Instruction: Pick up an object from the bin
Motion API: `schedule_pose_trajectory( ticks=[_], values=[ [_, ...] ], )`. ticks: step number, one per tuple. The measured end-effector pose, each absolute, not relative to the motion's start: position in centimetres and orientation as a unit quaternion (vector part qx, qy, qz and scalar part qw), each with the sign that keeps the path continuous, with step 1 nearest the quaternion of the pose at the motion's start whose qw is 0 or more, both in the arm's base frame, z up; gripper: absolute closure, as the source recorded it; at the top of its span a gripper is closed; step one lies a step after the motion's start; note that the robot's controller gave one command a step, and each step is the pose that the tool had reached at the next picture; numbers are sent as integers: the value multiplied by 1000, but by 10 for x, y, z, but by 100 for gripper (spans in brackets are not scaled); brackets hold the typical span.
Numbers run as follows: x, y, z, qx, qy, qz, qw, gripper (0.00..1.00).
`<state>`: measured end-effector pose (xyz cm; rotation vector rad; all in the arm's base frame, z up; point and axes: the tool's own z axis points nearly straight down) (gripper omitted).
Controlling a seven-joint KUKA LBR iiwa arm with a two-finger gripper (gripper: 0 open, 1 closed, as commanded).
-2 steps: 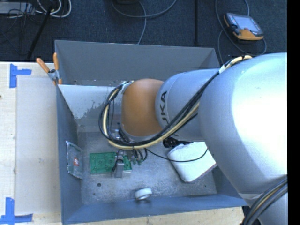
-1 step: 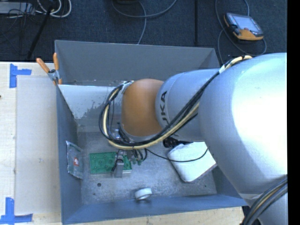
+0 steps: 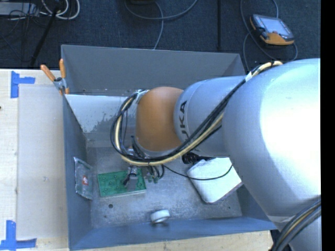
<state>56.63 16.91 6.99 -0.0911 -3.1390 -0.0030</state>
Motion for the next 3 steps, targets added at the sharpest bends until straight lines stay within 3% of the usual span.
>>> schedule_pose_trajectory(
  ticks=[2, 3],
  values=[
    [569, 168, 146, -30, -1000, -1, -2, 100],
    [570, 167, 169, -30, -1000, -1, -1, 100]
  ],
)
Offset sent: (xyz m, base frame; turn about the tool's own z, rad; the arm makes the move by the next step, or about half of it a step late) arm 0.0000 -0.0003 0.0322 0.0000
